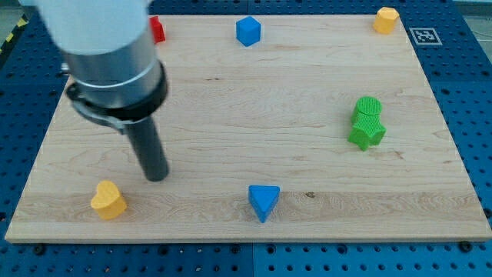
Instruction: Move the red circle towards the centre of the board
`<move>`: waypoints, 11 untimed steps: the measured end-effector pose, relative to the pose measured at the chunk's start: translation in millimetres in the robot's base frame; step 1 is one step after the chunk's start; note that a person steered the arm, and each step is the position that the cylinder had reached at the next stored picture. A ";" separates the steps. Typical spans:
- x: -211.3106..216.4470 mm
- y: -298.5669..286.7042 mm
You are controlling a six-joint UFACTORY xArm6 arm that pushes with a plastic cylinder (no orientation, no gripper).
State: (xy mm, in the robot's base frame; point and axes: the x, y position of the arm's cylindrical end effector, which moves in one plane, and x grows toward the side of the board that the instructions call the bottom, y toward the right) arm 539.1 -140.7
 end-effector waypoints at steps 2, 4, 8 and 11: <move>-36.6 -38.0; -67.5 -54.1; -110.5 -73.0; -127.9 -50.4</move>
